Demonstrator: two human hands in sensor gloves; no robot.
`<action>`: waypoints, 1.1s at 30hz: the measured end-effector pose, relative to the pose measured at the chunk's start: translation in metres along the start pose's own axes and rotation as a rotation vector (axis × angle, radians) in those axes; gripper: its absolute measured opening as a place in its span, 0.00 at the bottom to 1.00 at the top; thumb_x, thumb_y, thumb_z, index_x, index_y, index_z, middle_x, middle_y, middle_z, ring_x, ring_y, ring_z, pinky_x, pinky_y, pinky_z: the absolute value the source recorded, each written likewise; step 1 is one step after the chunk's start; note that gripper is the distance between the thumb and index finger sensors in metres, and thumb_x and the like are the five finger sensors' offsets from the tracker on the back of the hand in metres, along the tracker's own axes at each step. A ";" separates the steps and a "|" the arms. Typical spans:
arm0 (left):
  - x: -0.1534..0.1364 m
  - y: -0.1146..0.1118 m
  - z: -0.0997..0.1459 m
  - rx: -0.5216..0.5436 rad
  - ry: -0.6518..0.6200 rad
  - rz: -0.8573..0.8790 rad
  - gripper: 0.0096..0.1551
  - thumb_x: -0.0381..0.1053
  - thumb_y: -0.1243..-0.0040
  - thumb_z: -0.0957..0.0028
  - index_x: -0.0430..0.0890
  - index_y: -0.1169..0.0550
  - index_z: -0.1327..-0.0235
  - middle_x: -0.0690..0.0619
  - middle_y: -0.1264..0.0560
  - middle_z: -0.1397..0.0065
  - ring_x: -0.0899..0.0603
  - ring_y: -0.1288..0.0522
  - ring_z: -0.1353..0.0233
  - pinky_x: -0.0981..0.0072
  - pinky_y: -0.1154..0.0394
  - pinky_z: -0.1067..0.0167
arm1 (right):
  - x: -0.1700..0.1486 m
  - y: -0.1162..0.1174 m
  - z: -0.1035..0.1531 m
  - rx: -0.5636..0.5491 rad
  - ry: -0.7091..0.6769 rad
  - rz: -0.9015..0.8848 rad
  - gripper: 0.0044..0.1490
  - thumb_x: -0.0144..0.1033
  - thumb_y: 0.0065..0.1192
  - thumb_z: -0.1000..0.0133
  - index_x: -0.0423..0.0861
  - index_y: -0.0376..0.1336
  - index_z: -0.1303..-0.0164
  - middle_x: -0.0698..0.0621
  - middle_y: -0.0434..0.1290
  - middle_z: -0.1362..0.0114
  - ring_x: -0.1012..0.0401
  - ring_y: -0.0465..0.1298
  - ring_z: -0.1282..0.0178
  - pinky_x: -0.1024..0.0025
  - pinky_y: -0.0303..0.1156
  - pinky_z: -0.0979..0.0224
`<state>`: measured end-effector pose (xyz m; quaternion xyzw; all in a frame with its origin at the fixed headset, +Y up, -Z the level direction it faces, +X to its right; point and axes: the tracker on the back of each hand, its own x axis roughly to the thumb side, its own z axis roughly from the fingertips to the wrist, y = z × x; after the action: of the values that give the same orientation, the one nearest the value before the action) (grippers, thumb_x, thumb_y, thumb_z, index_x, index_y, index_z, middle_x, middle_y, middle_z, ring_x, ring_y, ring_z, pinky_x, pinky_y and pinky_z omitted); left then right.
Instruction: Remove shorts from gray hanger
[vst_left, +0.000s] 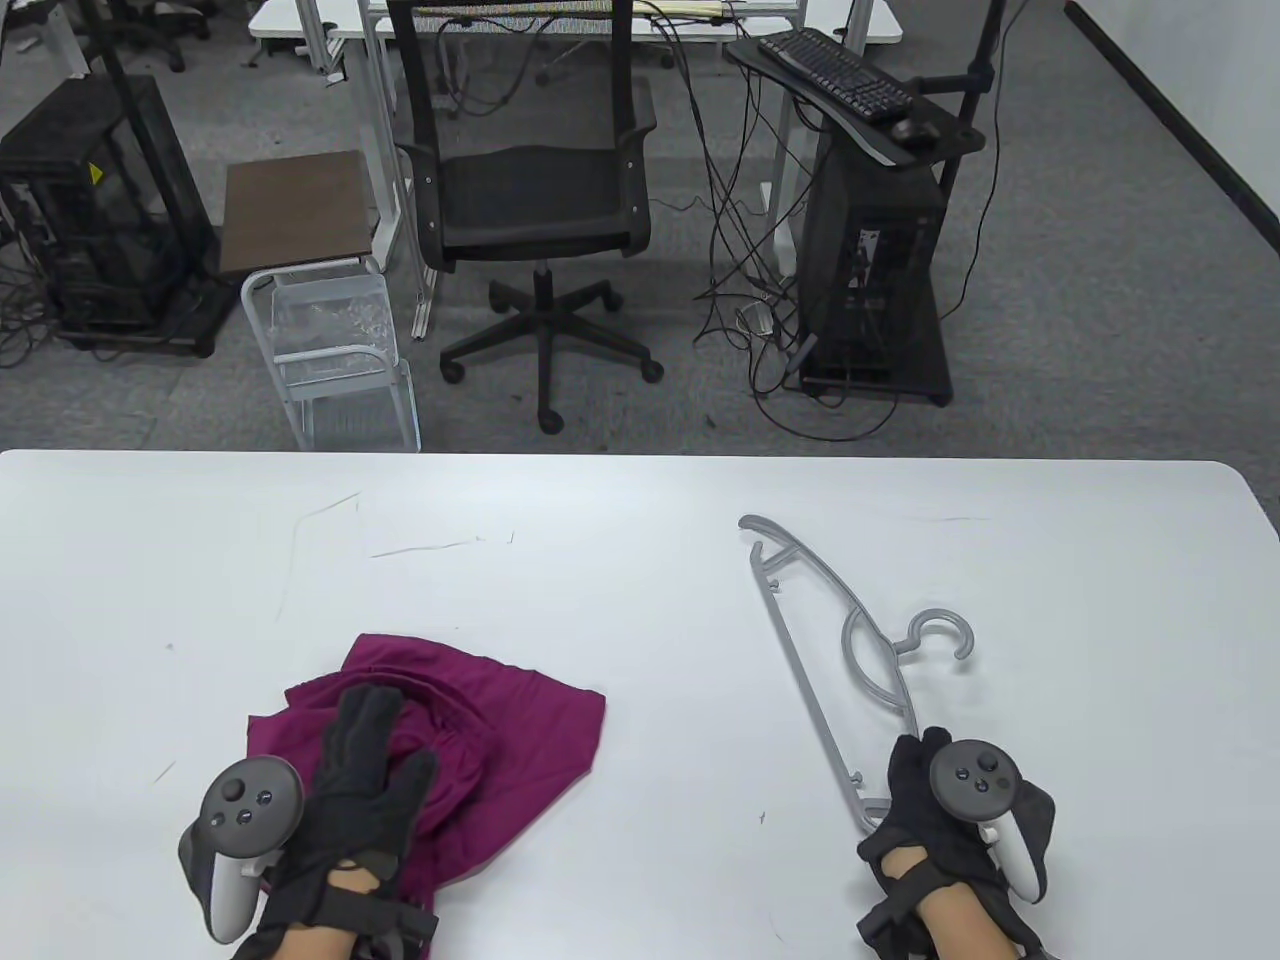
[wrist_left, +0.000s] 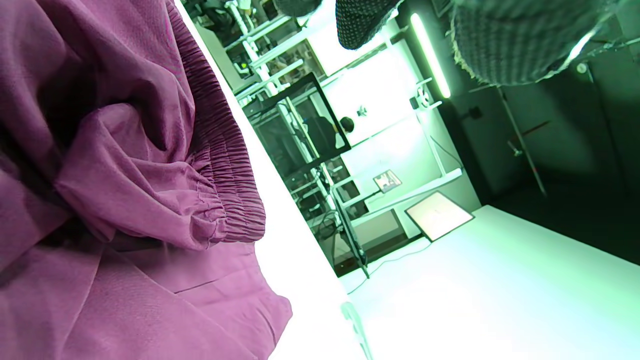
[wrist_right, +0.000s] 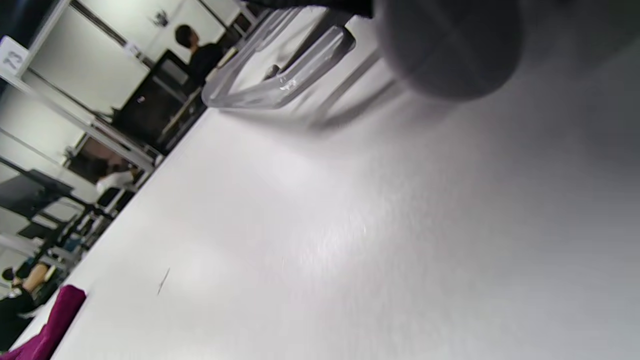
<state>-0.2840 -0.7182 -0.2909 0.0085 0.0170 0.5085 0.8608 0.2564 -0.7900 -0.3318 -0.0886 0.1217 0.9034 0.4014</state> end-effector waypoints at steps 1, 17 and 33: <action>0.000 0.000 0.001 0.002 0.015 0.003 0.52 0.73 0.46 0.58 0.61 0.48 0.20 0.51 0.63 0.14 0.30 0.61 0.15 0.29 0.61 0.25 | 0.000 0.001 -0.001 0.011 0.009 0.008 0.48 0.07 0.54 0.53 0.31 0.36 0.26 0.37 0.25 0.19 0.36 0.28 0.25 0.34 0.29 0.35; 0.044 -0.007 0.018 0.212 -0.364 -0.402 0.52 0.73 0.43 0.60 0.84 0.60 0.31 0.75 0.83 0.27 0.46 0.87 0.24 0.39 0.80 0.27 | 0.035 -0.048 0.036 -0.190 -0.457 0.114 0.48 0.34 0.63 0.42 0.46 0.40 0.19 0.39 0.31 0.14 0.34 0.27 0.21 0.20 0.33 0.30; 0.034 -0.086 0.003 -0.384 -0.273 -0.823 0.62 0.75 0.42 0.66 0.73 0.66 0.30 0.67 0.80 0.25 0.41 0.84 0.23 0.36 0.78 0.28 | 0.042 -0.036 0.046 -0.110 -0.636 0.317 0.43 0.40 0.65 0.43 0.49 0.50 0.19 0.41 0.43 0.12 0.34 0.40 0.17 0.22 0.45 0.27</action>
<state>-0.1923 -0.7300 -0.2914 -0.0918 -0.1886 0.1136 0.9711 0.2525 -0.7242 -0.3042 0.1956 -0.0462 0.9421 0.2685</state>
